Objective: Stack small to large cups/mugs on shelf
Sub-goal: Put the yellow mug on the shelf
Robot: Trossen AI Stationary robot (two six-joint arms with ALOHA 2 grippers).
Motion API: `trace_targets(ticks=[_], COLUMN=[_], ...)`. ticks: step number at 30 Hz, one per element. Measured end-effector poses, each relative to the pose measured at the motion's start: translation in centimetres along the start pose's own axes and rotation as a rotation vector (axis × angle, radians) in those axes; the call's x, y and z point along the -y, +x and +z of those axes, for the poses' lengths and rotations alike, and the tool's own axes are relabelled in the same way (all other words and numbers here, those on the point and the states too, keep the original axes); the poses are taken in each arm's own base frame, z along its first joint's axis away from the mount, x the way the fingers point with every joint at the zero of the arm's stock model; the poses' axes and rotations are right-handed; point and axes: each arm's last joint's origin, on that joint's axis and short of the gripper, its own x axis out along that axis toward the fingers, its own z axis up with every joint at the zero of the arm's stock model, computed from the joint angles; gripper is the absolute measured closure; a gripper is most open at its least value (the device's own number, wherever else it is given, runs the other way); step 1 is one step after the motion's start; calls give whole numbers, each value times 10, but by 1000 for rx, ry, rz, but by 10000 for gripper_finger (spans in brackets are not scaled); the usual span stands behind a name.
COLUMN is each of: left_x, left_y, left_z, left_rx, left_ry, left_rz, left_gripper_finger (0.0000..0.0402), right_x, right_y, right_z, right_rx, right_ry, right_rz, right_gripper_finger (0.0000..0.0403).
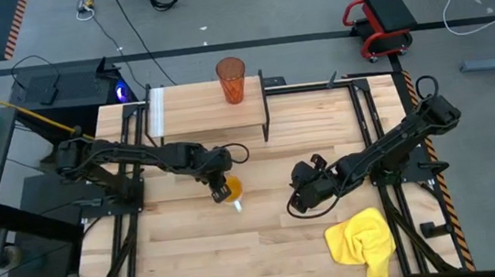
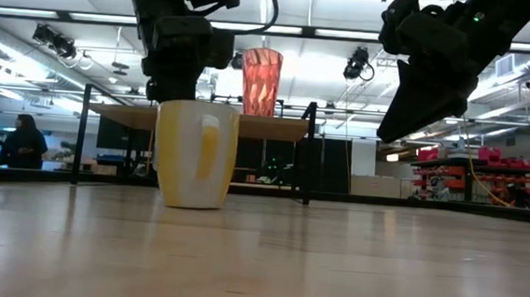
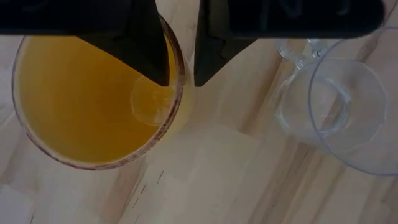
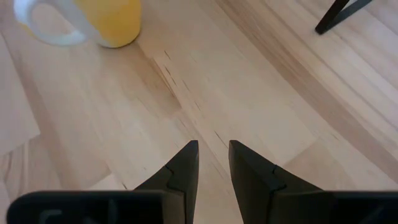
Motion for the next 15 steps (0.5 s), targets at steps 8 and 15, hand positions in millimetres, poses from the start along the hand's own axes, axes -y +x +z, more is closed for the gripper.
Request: trace_targets(ticks=[8,15], left_x=[0,0], left_y=[0,-3], left_z=[0,0], left_rx=[0,2], left_ry=[11,28], left_rz=[5,4], left_gripper_finger=[383,382], right_x=[0,0], right_y=[0,0], right_z=[0,0], right_rx=[0,0], right_ry=[-4,-4], right_rz=[0,0], right_gripper_finger=[308,314])
